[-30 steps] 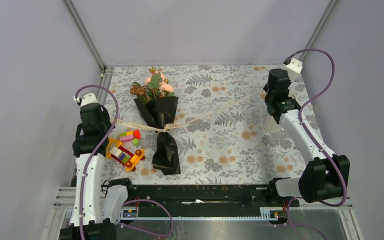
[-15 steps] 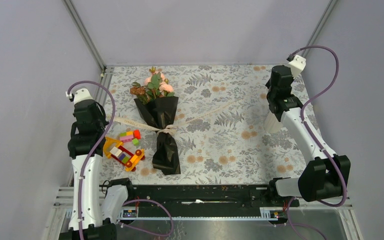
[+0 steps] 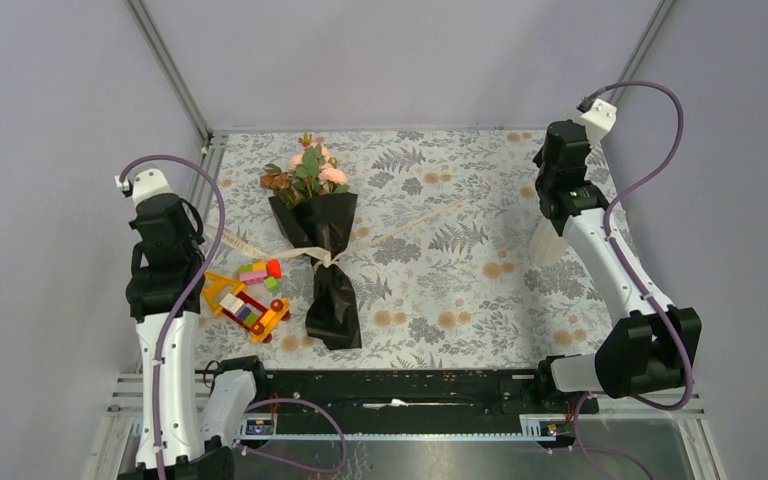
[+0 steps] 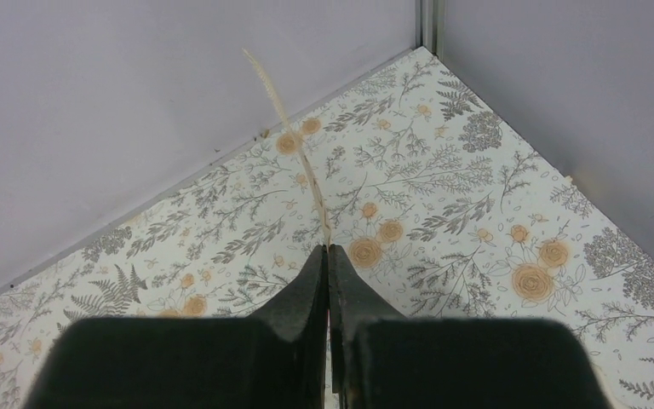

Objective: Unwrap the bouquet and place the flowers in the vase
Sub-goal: Untie the ribbon from the wrapping paper.

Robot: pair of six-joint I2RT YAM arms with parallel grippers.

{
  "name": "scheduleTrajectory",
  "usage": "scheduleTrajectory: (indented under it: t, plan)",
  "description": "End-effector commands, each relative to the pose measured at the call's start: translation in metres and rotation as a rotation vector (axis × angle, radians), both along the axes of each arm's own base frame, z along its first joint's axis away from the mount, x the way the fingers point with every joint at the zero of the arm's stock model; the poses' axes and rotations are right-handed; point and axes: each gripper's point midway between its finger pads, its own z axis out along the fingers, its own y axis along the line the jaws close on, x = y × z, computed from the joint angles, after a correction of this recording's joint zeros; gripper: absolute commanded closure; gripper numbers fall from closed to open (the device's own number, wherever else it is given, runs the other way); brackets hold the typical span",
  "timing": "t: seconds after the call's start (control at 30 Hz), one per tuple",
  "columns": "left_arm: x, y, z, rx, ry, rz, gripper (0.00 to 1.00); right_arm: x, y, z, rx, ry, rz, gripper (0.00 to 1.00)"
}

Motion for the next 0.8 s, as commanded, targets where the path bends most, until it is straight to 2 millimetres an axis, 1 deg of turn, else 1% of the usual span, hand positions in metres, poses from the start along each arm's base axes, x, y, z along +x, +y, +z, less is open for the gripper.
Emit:
scheduleTrajectory:
  t: [0.0,0.13,0.2,0.23,0.27,0.33,0.4,0.5,0.63,0.77]
  plan:
    - [-0.009,0.015,0.043,0.08,-0.086,0.068,1.0,0.009,-0.001,0.028,0.006,-0.068,0.008,1.0]
    - [-0.016,0.022,0.054,0.113,-0.093,0.111,1.0,0.014,0.002,0.03,0.009,-0.07,0.017,1.0]
    - [-0.02,0.026,0.054,0.128,-0.085,0.138,1.0,0.019,0.006,0.028,0.009,-0.062,0.04,1.0]
    - [-0.022,0.028,0.052,0.137,-0.074,0.154,1.0,0.021,0.007,0.023,0.006,-0.042,0.049,1.0]
    - [-0.027,0.033,0.049,0.152,-0.053,0.181,1.0,0.023,0.009,0.017,0.004,-0.016,0.057,1.0]
    - [-0.037,0.042,0.043,0.184,-0.008,0.247,1.0,0.028,0.011,0.012,0.004,0.01,0.067,1.0]
    - [-0.043,0.044,0.036,0.186,0.016,0.276,1.0,0.035,0.014,0.006,0.002,0.035,0.081,1.0]
    - [-0.046,0.042,0.023,0.161,0.032,0.277,1.0,0.044,0.018,-0.004,0.001,0.075,0.094,1.0]
    - [-0.049,0.043,0.003,0.154,0.099,0.29,1.0,0.052,0.02,-0.016,-0.001,0.117,0.1,1.0]
    - [-0.046,0.041,-0.009,0.136,0.129,0.279,1.0,0.058,0.021,-0.03,-0.016,0.166,0.107,1.0]
